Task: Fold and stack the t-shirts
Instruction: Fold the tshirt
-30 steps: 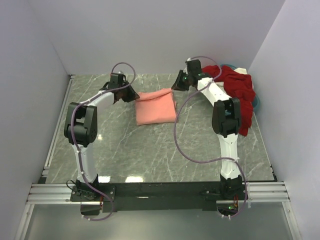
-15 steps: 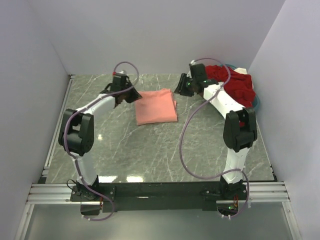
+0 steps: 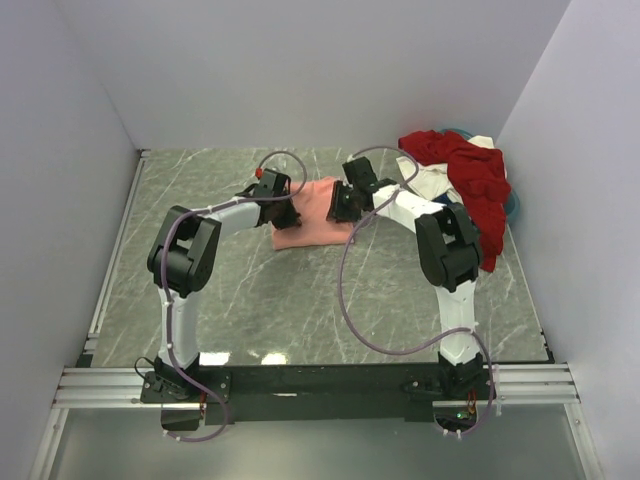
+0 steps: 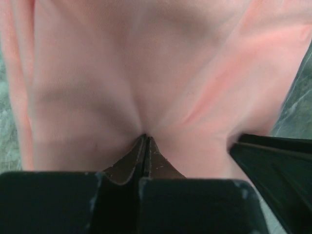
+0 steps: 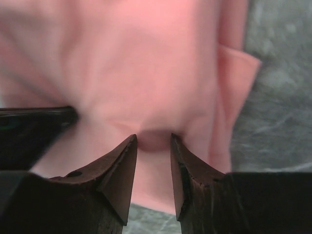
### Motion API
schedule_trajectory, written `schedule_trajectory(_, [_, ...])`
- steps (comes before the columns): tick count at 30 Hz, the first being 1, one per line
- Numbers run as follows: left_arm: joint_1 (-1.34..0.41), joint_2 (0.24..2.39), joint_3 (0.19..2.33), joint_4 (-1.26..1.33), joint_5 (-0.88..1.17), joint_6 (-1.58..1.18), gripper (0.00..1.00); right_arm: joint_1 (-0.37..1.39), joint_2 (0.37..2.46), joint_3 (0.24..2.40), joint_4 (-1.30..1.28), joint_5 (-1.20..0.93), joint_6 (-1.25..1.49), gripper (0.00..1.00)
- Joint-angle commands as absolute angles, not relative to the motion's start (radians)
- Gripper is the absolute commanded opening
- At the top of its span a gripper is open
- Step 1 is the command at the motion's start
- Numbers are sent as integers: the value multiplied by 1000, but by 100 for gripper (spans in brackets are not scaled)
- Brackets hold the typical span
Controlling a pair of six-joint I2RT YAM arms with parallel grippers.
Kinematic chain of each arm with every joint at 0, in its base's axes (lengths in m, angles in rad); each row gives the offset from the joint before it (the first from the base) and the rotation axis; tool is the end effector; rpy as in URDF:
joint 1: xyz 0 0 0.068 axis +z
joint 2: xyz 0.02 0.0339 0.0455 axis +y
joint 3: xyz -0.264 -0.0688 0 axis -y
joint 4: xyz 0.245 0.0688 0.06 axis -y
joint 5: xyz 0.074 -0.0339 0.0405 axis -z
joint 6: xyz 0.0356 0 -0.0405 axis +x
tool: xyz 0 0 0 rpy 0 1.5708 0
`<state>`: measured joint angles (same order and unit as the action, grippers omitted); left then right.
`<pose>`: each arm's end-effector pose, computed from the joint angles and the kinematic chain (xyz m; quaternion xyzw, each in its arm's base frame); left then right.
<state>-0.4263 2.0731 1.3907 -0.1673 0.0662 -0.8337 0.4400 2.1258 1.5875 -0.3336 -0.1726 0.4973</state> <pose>0.4064 -0.1871 0.1547 -0.1777 0.9182 -0.2328 0.2667 0.4230 0.2059 0.1803 -0.0027 0.9365 0.2263 0.2677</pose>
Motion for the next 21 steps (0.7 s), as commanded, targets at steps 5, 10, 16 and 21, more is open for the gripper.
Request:
schedule_trajectory(5, [-459,2040,1290,-156,5,-857,1,434,2065,1431,-296,-106,535,40])
schedule_trajectory(10, [-502,1967,1181,-130,3,-874,1,439,1961,1252,-255,-90,554,40])
schedule_trajectory(16, [-581,1861,1016,-83,3,-908,1,454,1815,1045,-210,-89,554,38])
schedule_trajectory(21, [-670,1732,861,-60,-28,-954,1,512,1637,867,-186,-121,581,38])
